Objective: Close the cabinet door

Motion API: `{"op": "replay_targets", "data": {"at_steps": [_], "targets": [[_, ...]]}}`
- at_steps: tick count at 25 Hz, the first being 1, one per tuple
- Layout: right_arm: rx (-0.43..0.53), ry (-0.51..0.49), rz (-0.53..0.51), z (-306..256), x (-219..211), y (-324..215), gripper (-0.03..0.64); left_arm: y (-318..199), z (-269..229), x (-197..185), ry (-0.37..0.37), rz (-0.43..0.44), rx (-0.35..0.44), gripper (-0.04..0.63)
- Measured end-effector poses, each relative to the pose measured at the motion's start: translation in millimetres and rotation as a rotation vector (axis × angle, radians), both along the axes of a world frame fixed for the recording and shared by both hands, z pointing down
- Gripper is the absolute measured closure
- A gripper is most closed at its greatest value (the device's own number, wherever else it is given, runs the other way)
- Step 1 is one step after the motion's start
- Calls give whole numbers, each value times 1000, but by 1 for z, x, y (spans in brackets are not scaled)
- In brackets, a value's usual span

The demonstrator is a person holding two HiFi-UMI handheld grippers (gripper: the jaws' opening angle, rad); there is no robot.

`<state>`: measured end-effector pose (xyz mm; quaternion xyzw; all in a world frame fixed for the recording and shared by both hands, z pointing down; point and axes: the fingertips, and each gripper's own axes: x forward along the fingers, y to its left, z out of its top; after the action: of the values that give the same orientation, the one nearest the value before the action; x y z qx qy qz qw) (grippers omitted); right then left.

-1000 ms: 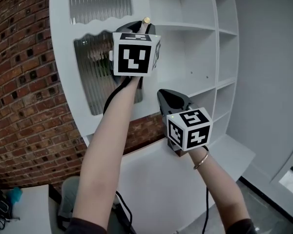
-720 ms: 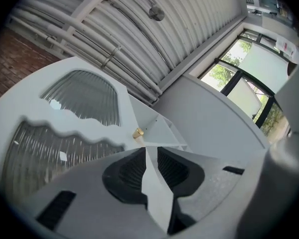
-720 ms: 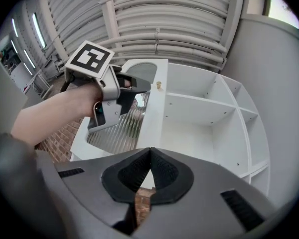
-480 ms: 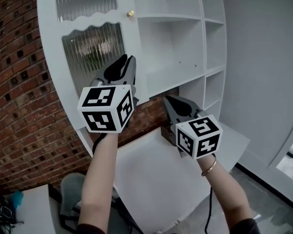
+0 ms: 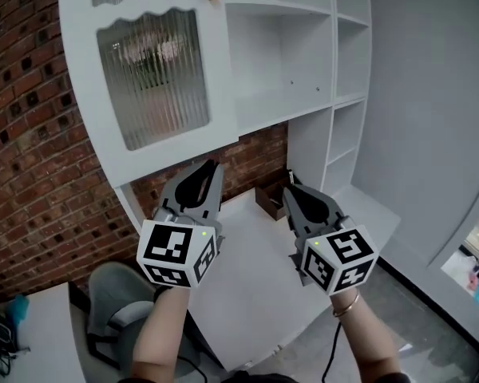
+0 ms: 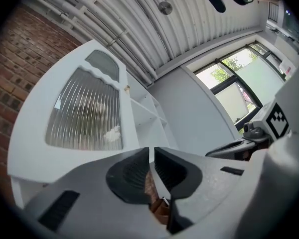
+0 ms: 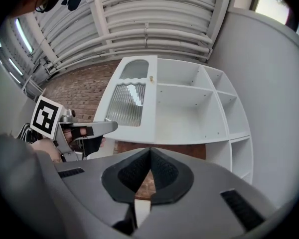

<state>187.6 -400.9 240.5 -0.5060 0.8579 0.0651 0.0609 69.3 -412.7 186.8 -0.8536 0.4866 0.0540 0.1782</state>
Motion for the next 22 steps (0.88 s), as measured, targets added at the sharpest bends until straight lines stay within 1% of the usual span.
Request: {"op": "replay_targets", "data": {"at_steps": [5, 9, 13, 18, 22], "targets": [[-98, -38, 19, 54, 10, 17, 617, 22, 73, -6, 50, 9, -136, 560], [-180, -31, 24, 98, 13, 29, 617, 31, 134, -5, 69, 22, -252, 560], [-246, -25, 35, 131, 12, 37, 617, 34, 185, -16, 59, -5, -350, 560], [-298, -30, 20, 161, 2, 42, 617, 40, 228, -37, 81, -38, -430, 560], [-343, -33, 25, 184, 1, 46, 617, 47, 247, -48, 84, -57, -466, 560]]}}
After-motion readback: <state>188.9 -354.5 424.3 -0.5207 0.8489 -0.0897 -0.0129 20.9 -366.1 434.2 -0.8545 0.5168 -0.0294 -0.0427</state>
